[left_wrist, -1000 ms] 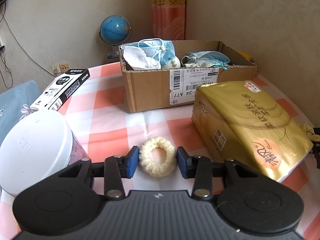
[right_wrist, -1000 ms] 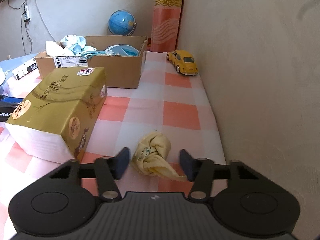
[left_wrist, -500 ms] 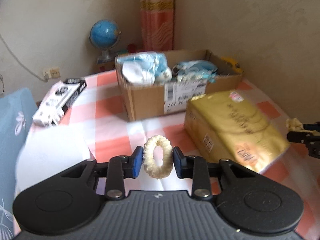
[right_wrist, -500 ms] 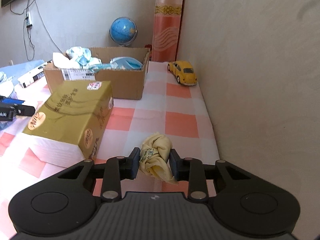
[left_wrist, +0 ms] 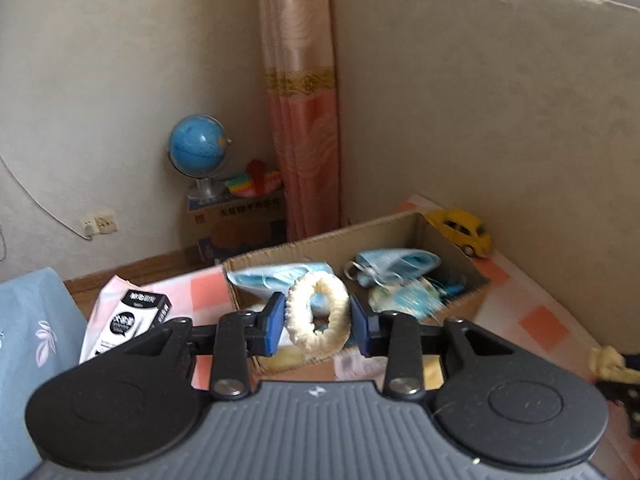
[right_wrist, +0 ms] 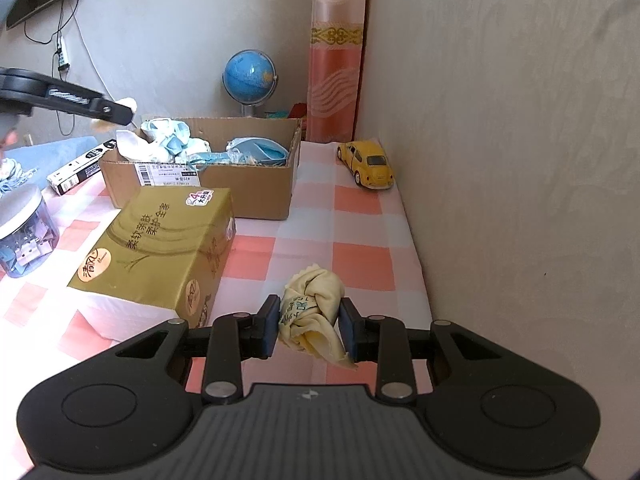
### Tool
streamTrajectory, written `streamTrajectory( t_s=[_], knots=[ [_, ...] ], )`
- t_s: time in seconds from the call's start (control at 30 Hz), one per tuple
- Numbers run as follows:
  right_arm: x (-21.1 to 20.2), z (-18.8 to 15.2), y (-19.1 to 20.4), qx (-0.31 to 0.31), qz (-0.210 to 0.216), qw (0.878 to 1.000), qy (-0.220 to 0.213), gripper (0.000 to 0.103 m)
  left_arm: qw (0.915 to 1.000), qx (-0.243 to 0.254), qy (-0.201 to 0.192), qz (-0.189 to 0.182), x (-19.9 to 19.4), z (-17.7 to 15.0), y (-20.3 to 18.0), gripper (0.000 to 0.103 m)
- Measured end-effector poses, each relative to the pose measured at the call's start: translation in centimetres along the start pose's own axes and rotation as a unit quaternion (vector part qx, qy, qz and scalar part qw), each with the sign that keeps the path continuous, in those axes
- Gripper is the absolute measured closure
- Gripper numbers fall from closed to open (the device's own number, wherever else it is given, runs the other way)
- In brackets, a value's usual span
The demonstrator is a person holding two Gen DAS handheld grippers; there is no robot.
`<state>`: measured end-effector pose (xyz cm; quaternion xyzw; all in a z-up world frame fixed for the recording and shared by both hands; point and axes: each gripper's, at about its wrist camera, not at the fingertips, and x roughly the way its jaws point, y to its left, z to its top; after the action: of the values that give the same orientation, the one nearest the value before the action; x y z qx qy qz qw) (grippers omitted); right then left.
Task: Organize soft objects
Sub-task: 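Carry the scrunchie with the left tool and the beige cloth with the right tool into the box, releasing both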
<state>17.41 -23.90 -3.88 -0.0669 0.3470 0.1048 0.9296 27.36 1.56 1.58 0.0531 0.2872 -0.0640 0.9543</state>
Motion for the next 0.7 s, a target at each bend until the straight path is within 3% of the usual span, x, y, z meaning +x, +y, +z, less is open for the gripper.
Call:
streamTrajectory(
  t_s=[0.07, 0.13, 0.33, 0.6, 0.7],
  knots=[
    [-0.1, 0.2, 0.1, -0.003, 0.0, 1.0, -0.001, 0.067, 1.0, 0.0, 0.0, 0.003, 0.2, -0.2, 0.1, 0.027],
    [-0.2, 0.6, 0.1, -0.004, 0.001, 1.0, -0.002, 0.067, 0.9998, 0.004, -0.018, 0.009, -0.7, -0.7, 0.0, 0.012],
    [-0.4, 2.3, 0.9, -0.012, 0.007, 1.0, -0.009, 0.067, 0.9988, 0.018, -0.043, 0.014, -4.5, -2.4, -0.1, 0.001],
    [0.2, 8.2, 3.7, -0.052, 0.045, 0.997, -0.025, 0.067, 0.9993, -0.018, -0.028, -0.018, -8.8, -7.0, -0.6, 0.0],
    [1.5, 11.2, 5.1, -0.061, 0.065, 0.996, -0.029, 0.067, 0.9989, -0.03, -0.033, -0.014, -9.9, -8.3, -0.5, 0.0]
  ],
)
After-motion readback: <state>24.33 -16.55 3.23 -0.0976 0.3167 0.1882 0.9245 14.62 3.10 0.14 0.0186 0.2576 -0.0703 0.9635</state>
